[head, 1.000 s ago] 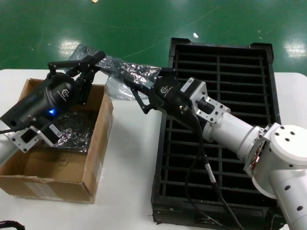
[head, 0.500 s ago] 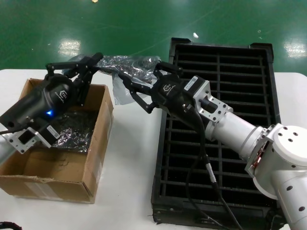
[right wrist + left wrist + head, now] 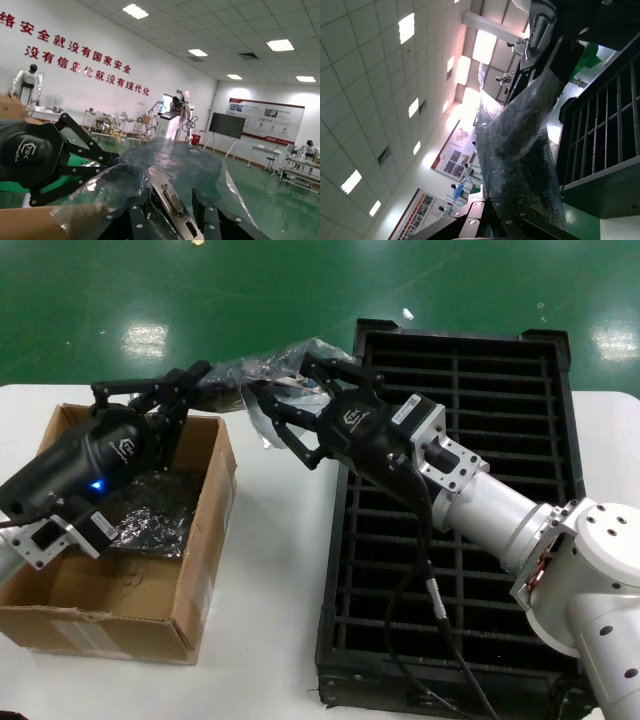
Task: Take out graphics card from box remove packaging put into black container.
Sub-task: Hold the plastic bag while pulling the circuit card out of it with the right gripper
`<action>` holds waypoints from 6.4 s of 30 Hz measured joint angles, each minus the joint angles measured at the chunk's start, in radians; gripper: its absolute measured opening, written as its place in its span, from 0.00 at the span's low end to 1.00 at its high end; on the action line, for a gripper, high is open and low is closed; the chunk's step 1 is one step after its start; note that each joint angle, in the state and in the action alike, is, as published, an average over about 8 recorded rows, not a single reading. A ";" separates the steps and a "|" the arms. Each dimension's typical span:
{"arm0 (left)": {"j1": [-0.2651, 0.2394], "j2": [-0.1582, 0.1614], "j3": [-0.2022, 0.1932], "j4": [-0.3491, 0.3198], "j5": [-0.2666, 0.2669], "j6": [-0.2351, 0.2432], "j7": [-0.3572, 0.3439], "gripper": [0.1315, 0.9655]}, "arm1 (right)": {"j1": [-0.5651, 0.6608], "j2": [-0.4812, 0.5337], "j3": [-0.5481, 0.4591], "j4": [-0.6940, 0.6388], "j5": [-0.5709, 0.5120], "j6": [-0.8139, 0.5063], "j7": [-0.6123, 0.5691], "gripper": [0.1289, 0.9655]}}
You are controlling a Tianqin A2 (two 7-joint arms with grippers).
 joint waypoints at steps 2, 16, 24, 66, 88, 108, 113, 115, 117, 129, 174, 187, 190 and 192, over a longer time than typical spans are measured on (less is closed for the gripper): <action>0.002 -0.001 0.000 -0.002 -0.001 0.002 -0.001 0.01 | 0.001 -0.001 0.002 -0.002 0.003 -0.004 -0.003 0.27; 0.029 -0.004 0.000 -0.034 -0.009 0.021 -0.022 0.01 | 0.011 -0.004 -0.007 -0.020 0.008 -0.020 -0.008 0.10; 0.039 -0.003 -0.004 -0.057 -0.016 0.021 -0.041 0.01 | 0.017 -0.003 -0.019 -0.025 -0.007 -0.006 0.005 0.07; -0.003 -0.012 -0.006 -0.014 -0.012 0.024 -0.009 0.01 | 0.018 0.006 -0.067 -0.014 -0.046 -0.031 0.026 0.27; 0.025 -0.037 0.002 -0.039 -0.017 0.066 -0.043 0.01 | 0.027 -0.007 0.008 -0.068 0.069 -0.039 -0.063 0.28; 0.025 -0.032 0.000 -0.029 -0.012 0.056 -0.010 0.01 | 0.025 -0.005 -0.009 -0.053 0.060 -0.083 -0.038 0.19; 0.045 -0.031 -0.001 -0.059 -0.016 0.055 -0.032 0.01 | 0.031 -0.006 -0.012 -0.064 0.068 -0.086 -0.043 0.23; 0.054 -0.030 -0.001 -0.075 -0.019 0.055 -0.045 0.01 | 0.035 -0.007 -0.014 -0.071 0.074 -0.084 -0.046 0.23; 0.062 -0.030 -0.002 -0.089 -0.022 0.054 -0.060 0.01 | 0.039 -0.007 -0.017 -0.080 0.080 -0.082 -0.050 0.26; 0.087 -0.032 0.000 -0.123 -0.030 0.061 -0.103 0.01 | 0.057 -0.008 -0.018 -0.116 0.131 -0.069 -0.081 0.32; 0.064 -0.033 -0.007 -0.087 -0.027 0.053 -0.079 0.01 | 0.021 0.003 0.018 -0.065 0.074 0.029 -0.028 0.01; 0.021 -0.039 -0.003 -0.005 -0.020 0.066 -0.039 0.01 | -0.023 0.020 0.028 0.032 0.039 0.060 0.000 0.01; 0.018 -0.038 -0.004 0.002 -0.021 0.068 -0.038 0.01 | -0.018 0.016 0.022 0.028 0.032 0.059 0.001 0.01; 0.018 -0.037 -0.005 0.002 -0.023 0.068 -0.040 0.01 | -0.010 0.012 0.015 0.013 0.031 0.057 -0.002 0.01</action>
